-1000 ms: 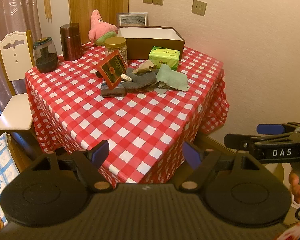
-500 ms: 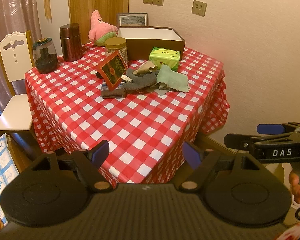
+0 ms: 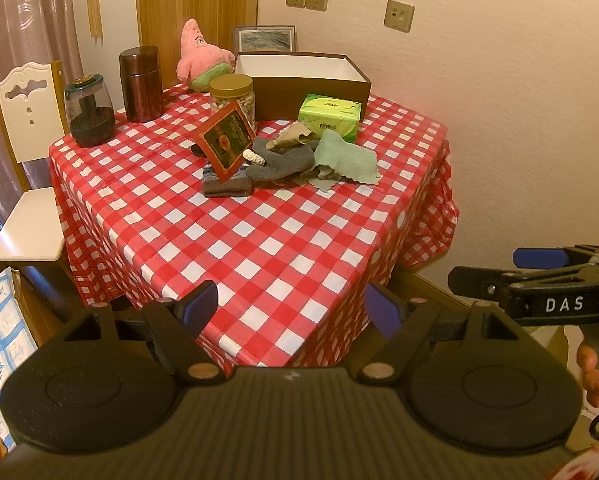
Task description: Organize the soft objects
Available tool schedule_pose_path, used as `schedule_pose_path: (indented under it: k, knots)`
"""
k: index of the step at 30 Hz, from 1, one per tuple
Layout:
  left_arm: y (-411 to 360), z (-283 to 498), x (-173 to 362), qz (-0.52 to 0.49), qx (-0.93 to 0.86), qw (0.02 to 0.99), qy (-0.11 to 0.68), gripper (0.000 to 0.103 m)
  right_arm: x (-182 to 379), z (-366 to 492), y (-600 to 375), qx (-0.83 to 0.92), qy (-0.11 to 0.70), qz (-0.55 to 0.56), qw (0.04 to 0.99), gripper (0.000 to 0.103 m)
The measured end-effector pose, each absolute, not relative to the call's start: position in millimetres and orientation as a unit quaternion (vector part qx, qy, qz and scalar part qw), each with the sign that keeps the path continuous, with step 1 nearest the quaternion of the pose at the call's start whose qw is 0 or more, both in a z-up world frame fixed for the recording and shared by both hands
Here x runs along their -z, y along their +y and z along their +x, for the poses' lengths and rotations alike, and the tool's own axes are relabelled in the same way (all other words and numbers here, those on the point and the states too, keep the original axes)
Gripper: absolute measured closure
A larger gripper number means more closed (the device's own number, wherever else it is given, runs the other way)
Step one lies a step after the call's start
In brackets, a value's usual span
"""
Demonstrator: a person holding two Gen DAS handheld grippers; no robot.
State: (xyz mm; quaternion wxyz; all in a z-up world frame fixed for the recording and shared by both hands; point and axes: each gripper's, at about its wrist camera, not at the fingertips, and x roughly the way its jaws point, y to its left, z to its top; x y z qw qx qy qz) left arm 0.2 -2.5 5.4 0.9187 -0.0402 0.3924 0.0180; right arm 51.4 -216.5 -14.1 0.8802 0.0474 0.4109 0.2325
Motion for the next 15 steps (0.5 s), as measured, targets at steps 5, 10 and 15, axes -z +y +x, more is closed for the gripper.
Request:
schedule_pose_path:
  k: [5, 10, 15]
  knots:
    - [-2.6, 0.1, -5.4, -0.040, -0.018, 0.919, 0.393, 0.024, 14.5, 52.8, -215.4, -0.232, 0.411, 0.048, 0.880, 0.000]
    - [-2.6, 0.1, -5.0, -0.039, -0.018, 0.919, 0.393, 0.024, 15.0, 54.2, -214.3, -0.231, 0.411, 0.049, 0.880, 0.000]
    - [-2.1, 1.0, -5.2, -0.041, -0.018, 0.918, 0.395, 0.024, 8.0, 60.3, -220.3, -0.225, 0.407, 0.057, 0.884, 0.000]
